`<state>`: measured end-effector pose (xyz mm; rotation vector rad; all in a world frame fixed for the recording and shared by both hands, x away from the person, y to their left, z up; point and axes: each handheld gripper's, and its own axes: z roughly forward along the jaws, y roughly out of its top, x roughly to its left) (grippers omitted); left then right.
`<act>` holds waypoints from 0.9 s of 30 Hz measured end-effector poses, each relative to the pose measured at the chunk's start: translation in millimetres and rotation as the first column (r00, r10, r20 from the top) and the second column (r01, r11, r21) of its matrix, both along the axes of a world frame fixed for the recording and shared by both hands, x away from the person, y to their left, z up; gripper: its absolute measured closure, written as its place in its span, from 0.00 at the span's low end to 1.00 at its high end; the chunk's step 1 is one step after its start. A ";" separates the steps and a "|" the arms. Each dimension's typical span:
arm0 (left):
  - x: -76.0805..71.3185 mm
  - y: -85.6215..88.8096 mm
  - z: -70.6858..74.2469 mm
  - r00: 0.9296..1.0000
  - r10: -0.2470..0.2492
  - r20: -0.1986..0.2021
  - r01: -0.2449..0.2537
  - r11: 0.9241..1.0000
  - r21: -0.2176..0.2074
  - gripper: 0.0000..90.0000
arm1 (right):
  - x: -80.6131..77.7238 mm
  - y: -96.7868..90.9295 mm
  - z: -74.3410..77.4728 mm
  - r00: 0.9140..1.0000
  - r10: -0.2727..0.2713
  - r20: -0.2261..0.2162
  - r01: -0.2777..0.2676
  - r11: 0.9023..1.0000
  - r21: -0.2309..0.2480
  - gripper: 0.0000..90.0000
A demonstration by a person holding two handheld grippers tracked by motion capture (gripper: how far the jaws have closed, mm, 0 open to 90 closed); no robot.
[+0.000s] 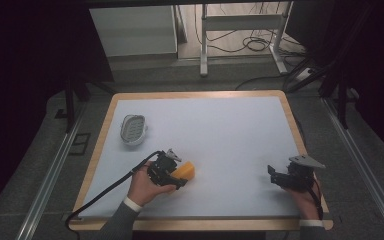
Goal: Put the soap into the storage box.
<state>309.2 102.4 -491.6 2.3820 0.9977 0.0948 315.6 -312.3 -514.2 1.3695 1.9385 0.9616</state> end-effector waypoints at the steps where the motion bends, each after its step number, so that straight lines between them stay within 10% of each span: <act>1: 0.4 -0.4 -0.9 1.000 0.000 0.000 0.000 1.000 0.006 0.51 | 0.0 0.1 -0.1 1.000 -0.001 -0.001 0.001 1.000 0.000 0.09; 27: 0.7 5.7 3.5 0.999 0.007 0.032 -0.007 1.000 0.006 0.68 | -0.3 -1.4 0.0 1.000 -0.009 -0.001 0.009 1.000 0.001 0.09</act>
